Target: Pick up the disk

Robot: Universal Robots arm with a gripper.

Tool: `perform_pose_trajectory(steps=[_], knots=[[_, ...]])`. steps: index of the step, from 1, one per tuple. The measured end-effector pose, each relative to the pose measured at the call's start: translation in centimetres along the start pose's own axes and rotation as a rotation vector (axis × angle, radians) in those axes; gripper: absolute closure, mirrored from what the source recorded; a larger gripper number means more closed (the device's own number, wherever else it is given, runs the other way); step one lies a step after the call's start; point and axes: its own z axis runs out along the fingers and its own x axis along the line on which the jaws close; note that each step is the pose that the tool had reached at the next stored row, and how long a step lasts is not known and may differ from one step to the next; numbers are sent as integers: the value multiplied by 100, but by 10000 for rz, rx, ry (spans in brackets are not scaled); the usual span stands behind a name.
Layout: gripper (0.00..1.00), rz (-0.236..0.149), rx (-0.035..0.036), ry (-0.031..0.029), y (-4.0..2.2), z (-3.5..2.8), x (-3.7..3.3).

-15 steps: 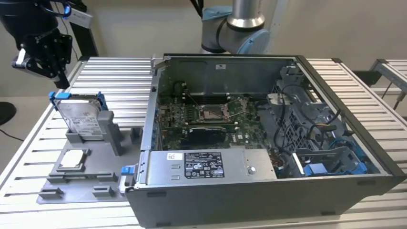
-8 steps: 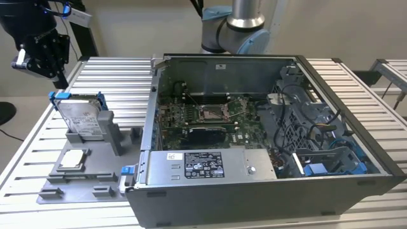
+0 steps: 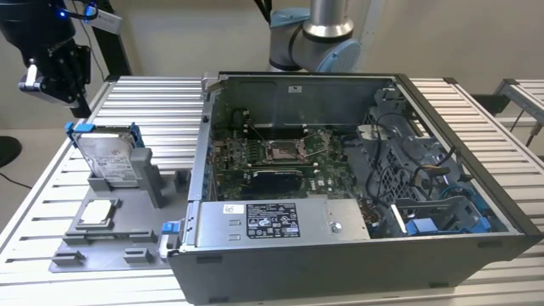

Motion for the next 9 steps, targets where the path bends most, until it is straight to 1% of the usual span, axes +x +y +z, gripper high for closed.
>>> perform_pose_trajectory(steps=[4,9], knots=[[100,-209,4,-16,6,0,-23],[100,-266,5,-16,6,0,-23]])
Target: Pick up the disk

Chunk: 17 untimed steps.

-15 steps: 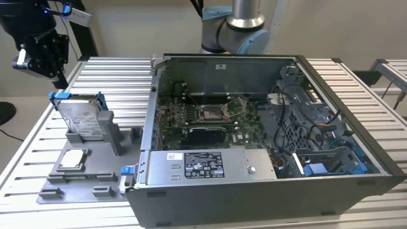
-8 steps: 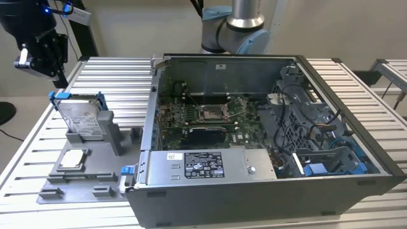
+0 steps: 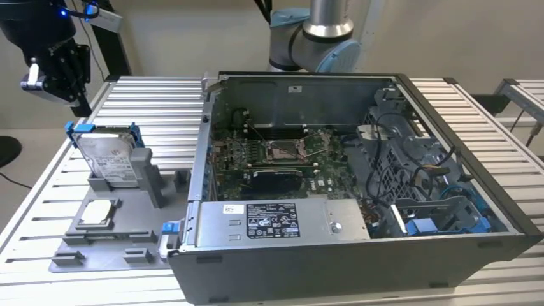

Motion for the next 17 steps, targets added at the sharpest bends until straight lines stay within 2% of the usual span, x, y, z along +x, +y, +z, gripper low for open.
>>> perform_pose_trajectory(steps=[1,2,17], knots=[[100,-11,0,0,0,0,0],[0,-22,0,0,0,0,0],[0,-122,6,7,0,6,-1]])
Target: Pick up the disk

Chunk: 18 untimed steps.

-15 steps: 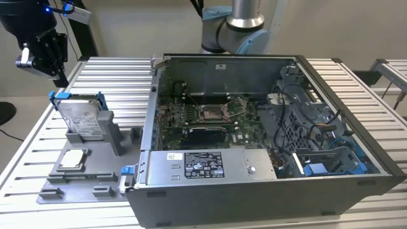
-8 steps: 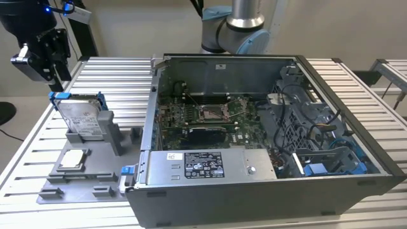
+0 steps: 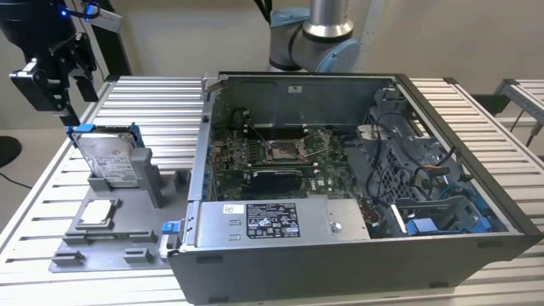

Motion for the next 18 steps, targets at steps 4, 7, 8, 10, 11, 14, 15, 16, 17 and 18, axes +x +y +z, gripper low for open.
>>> perform_pose_trajectory(steps=[4,7,8,10,11,14,15,16,17,18], knots=[[0,-15,24,0,0,90,0],[0,-88,70,-3,0,144,-1],[0,-119,79,-4,0,161,-1],[0,-219,100,-5,2,210,-1],[0,-254,101,-5,2,225,-1],[0,-311,104,-4,3,276,-1],[0,-323,109,-5,6,295,-2],[0,-333,114,-5,12,313,-2],[0,-345,121,-6,20,331,-1],[0,-359,128,-6,26,350,-1]])
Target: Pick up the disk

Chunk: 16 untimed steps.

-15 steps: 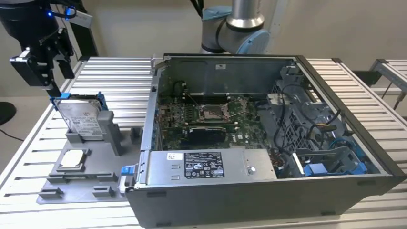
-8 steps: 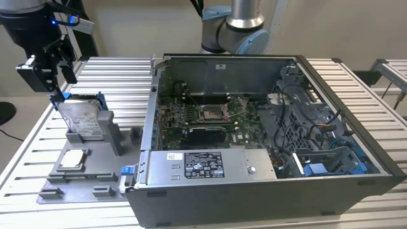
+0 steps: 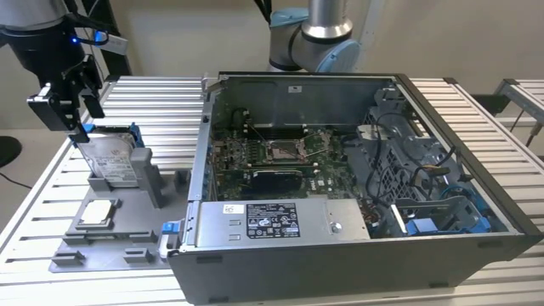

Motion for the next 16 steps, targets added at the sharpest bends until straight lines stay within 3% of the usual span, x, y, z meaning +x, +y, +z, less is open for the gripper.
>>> perform_pose_trajectory(steps=[16], knots=[[0,-317,11,0,23,290,-2]])
